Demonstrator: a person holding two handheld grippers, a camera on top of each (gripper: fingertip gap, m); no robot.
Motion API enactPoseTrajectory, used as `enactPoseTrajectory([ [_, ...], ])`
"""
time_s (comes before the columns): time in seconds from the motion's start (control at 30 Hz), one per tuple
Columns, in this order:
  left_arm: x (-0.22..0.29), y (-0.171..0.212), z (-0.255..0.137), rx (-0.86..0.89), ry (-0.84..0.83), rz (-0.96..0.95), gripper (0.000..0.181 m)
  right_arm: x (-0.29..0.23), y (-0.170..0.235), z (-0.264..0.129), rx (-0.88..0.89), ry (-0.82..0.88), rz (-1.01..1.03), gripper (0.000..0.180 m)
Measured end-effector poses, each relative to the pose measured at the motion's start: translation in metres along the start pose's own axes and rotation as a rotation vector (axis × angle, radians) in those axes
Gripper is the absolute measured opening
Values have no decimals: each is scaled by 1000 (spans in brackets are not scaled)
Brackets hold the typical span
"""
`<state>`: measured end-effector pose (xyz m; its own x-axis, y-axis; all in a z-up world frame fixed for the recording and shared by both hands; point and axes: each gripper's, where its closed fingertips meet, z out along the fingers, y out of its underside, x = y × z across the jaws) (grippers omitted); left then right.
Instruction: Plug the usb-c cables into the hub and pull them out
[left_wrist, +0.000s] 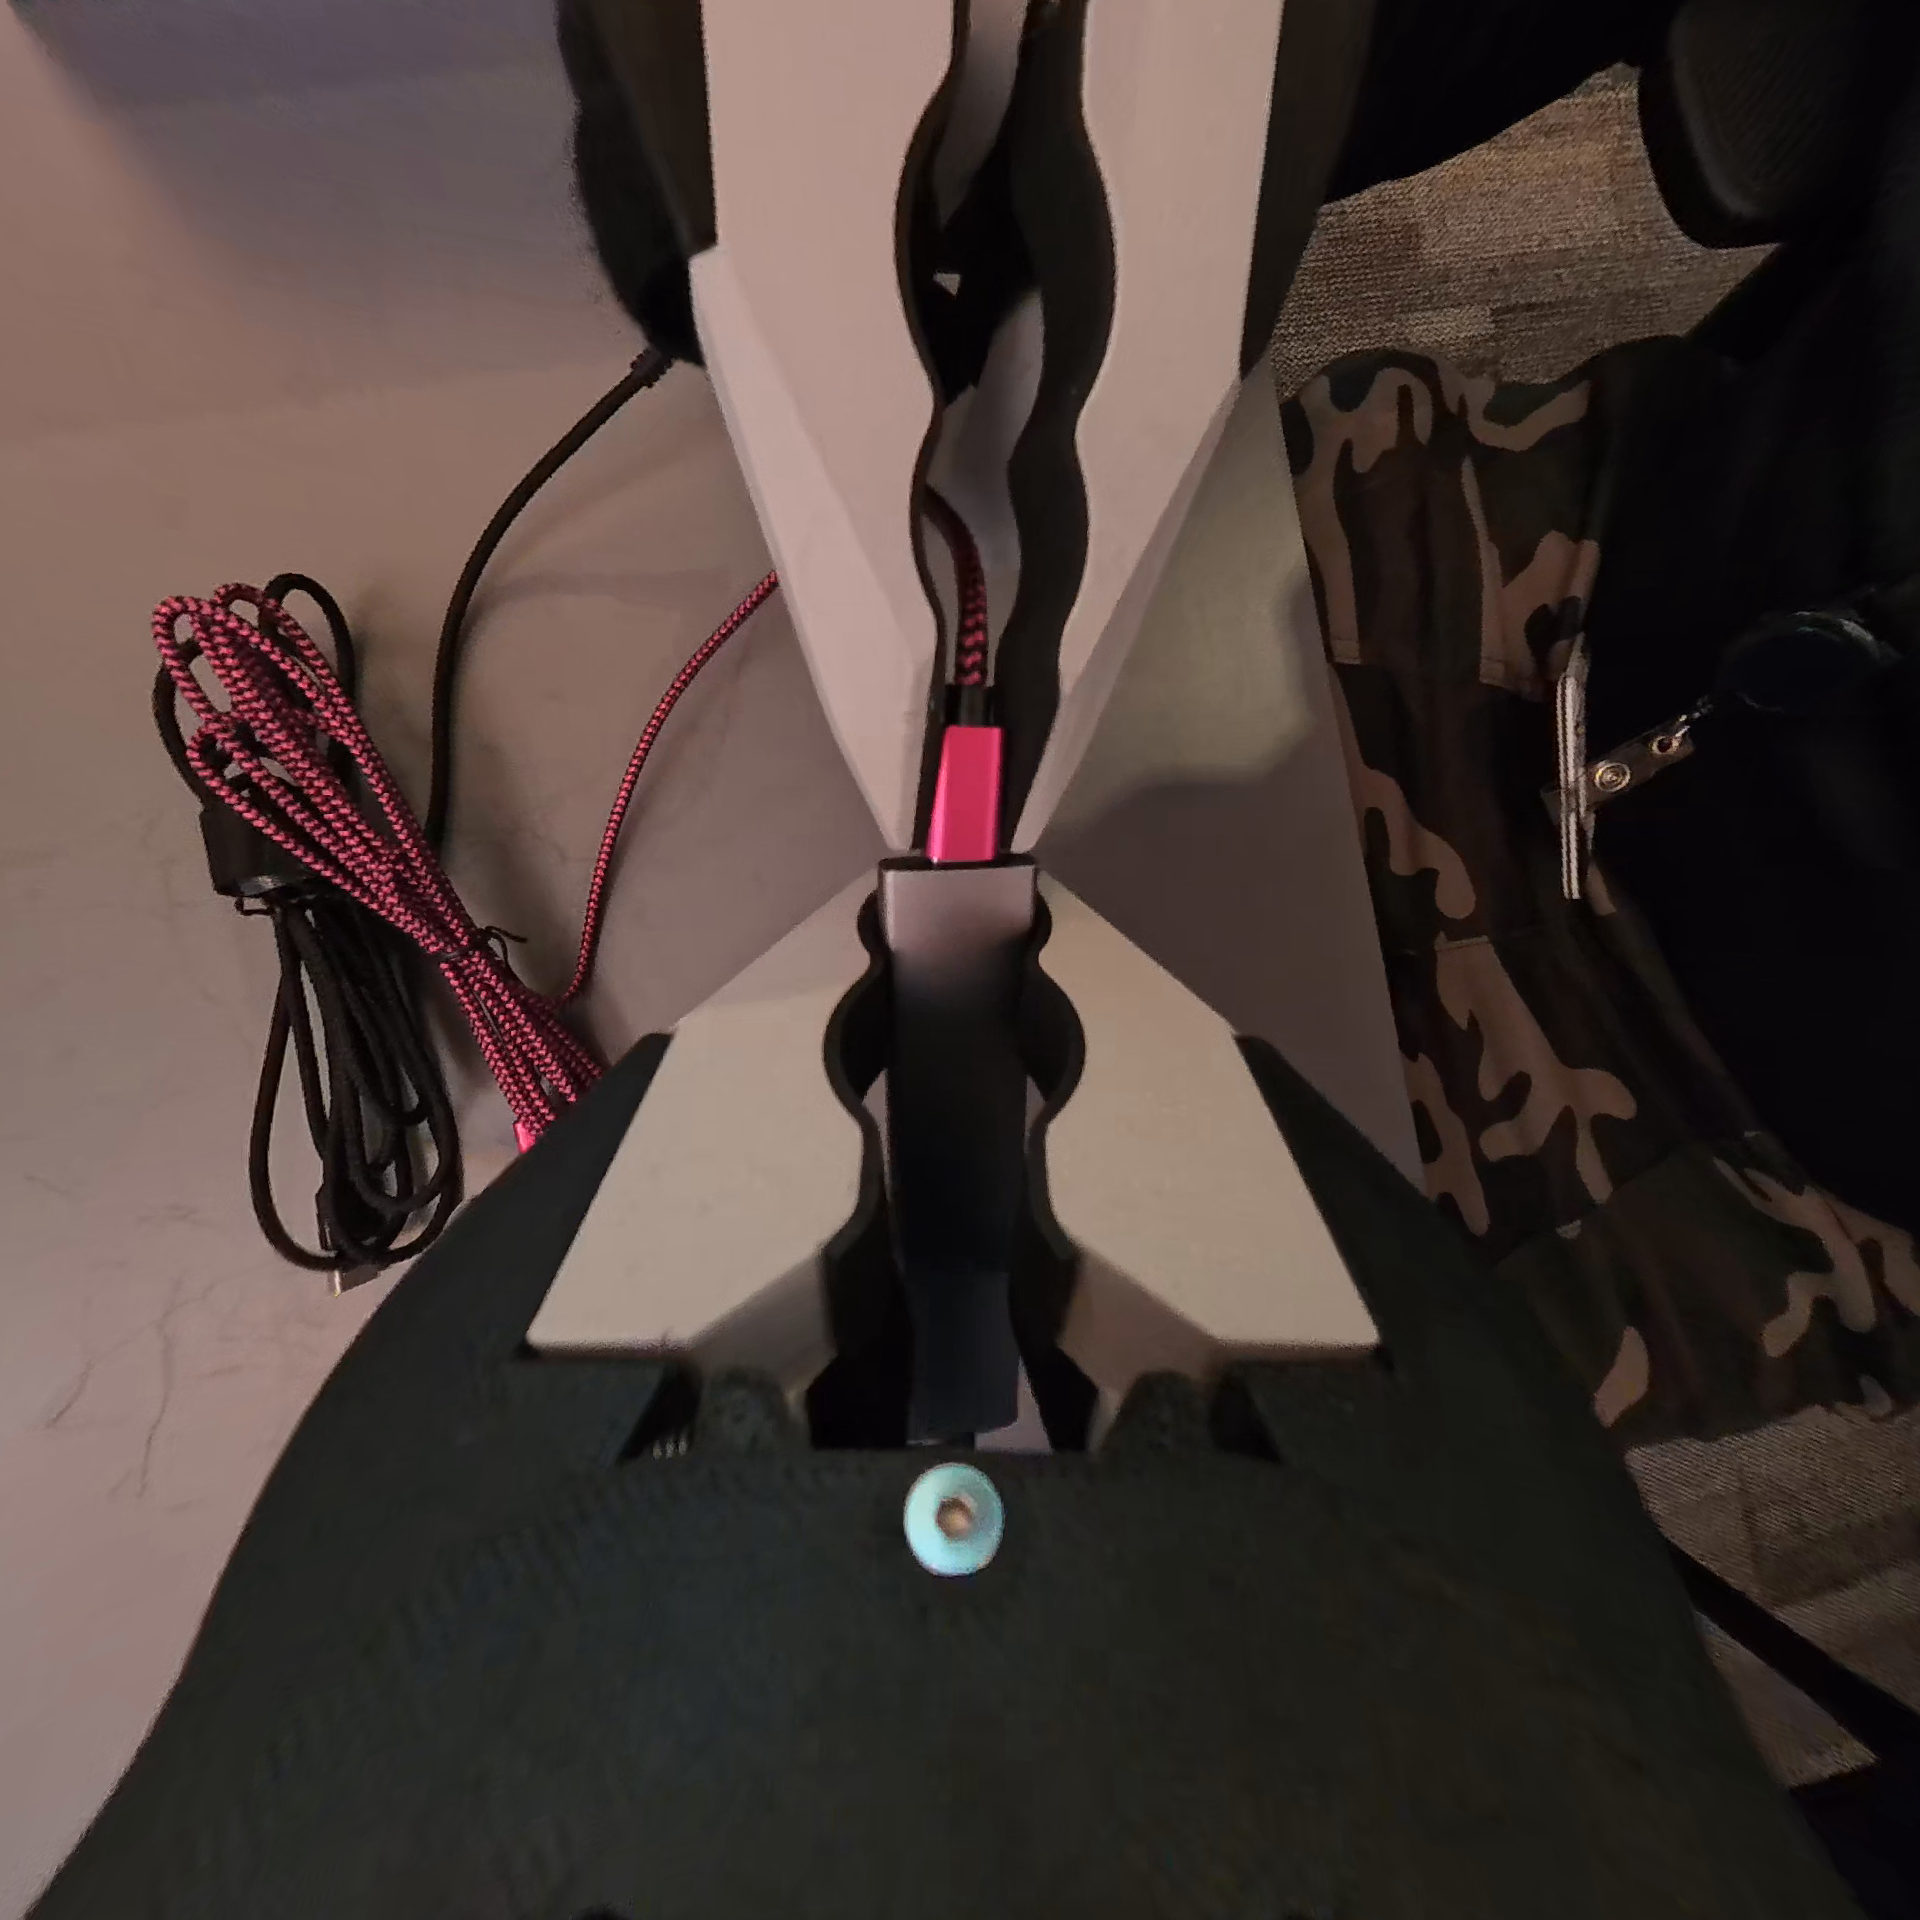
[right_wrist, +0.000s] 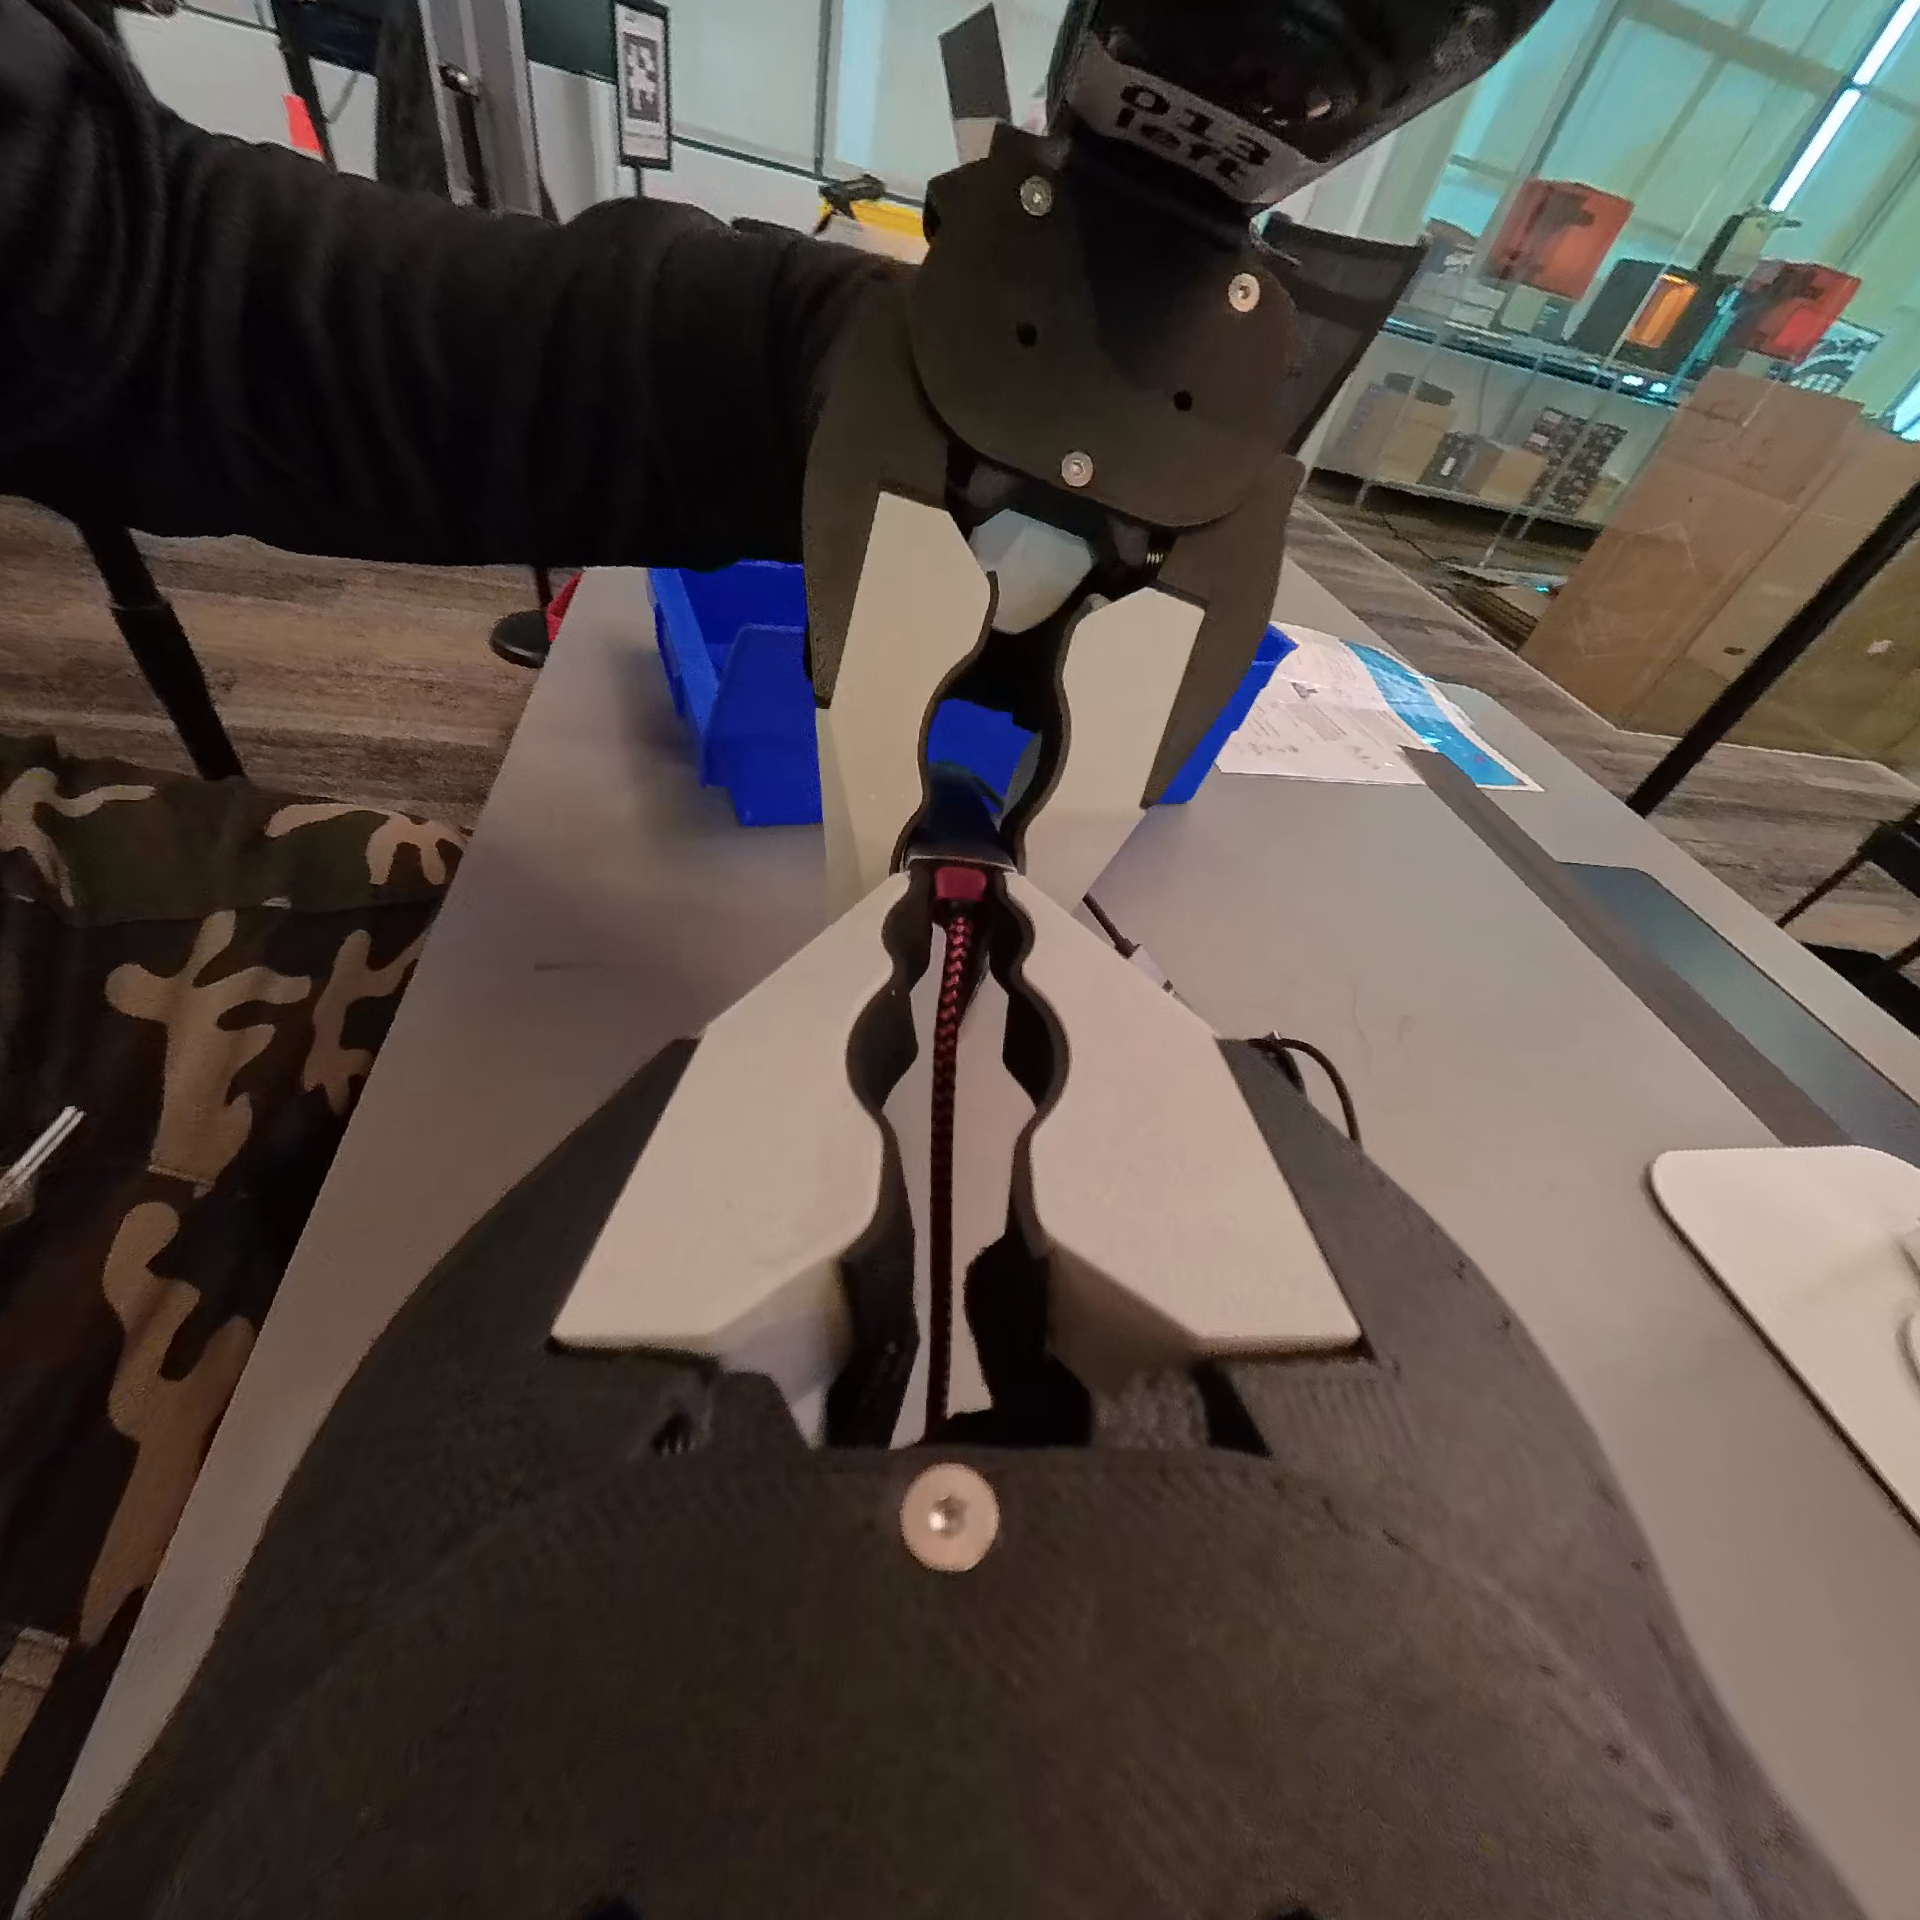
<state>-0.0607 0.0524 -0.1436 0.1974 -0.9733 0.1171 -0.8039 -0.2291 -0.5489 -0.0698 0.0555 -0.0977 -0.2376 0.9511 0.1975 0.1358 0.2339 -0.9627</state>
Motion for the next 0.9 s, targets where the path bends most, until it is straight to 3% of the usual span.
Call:
enactPoseTrajectory([
  [0.37,5,-13,-3,41,-36,52,18,-4,-11,-10,33,-139,78,8],
  [0.57,-2,-5,-7,66,-51,36,19,1,-7,-2,-27,103,14,9],
  [0.8,6,-14,-5,76,-52,53,18,-5,-11,-10,-1,-137,129,8],
  [0.9,-1,-14,-13,78,-93,55,18,2,-17,-9,6,-74,91,8],
])
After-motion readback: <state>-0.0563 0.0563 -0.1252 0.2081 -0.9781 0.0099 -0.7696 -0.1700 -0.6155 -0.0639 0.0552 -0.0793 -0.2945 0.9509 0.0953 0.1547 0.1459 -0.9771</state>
